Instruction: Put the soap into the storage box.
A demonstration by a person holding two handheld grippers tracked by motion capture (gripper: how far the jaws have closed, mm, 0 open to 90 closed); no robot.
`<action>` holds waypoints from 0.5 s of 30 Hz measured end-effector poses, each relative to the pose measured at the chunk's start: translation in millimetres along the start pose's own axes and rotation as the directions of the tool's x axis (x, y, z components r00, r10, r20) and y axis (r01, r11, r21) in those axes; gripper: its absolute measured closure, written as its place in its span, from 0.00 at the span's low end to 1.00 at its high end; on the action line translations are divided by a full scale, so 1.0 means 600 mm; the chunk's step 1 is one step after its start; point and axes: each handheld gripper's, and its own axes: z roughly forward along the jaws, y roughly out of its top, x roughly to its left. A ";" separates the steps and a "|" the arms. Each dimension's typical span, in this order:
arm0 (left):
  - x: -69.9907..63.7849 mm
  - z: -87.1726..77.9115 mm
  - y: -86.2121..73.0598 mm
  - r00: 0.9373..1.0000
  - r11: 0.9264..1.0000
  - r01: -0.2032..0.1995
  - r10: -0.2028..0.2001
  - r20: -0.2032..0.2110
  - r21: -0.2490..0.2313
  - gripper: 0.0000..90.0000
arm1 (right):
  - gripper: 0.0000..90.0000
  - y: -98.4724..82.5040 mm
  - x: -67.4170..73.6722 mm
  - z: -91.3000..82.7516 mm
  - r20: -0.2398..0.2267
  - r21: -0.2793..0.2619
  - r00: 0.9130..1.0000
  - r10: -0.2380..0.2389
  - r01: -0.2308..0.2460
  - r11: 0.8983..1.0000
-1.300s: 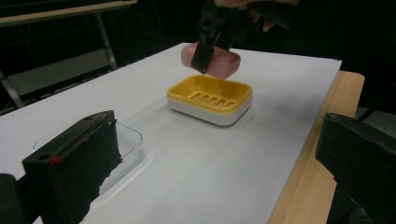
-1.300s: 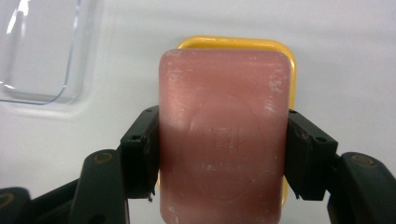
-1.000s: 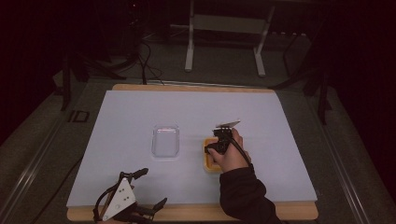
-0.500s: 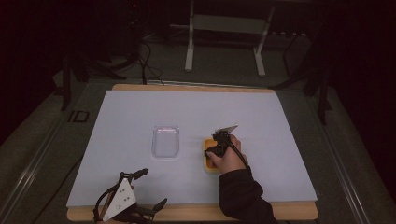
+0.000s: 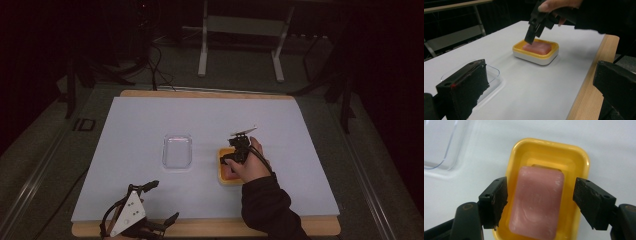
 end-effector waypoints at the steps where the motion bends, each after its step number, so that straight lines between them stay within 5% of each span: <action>1: 0.000 0.000 0.000 1.000 1.000 0.000 0.000 0.000 0.001 0.00 | 0.31 0.000 -0.003 -0.005 -0.014 -0.007 1.000 -0.017 0.017 1.000; 5: 0.000 0.000 0.000 1.000 1.000 0.000 0.000 -0.001 0.000 0.00 | 0.31 -0.004 -0.017 -0.023 -0.078 -0.027 0.995 -0.065 0.063 0.998; 11: -0.001 0.001 0.000 1.000 1.000 0.000 0.000 -0.002 0.001 0.00 | 0.29 -0.016 -0.044 -0.043 -0.089 -0.082 0.985 -0.149 0.141 0.987; 15: -0.001 0.001 0.000 1.000 1.000 0.001 -0.001 -0.003 0.003 0.00 | 0.29 -0.022 -0.064 -0.052 -0.094 -0.093 0.986 -0.138 0.129 0.987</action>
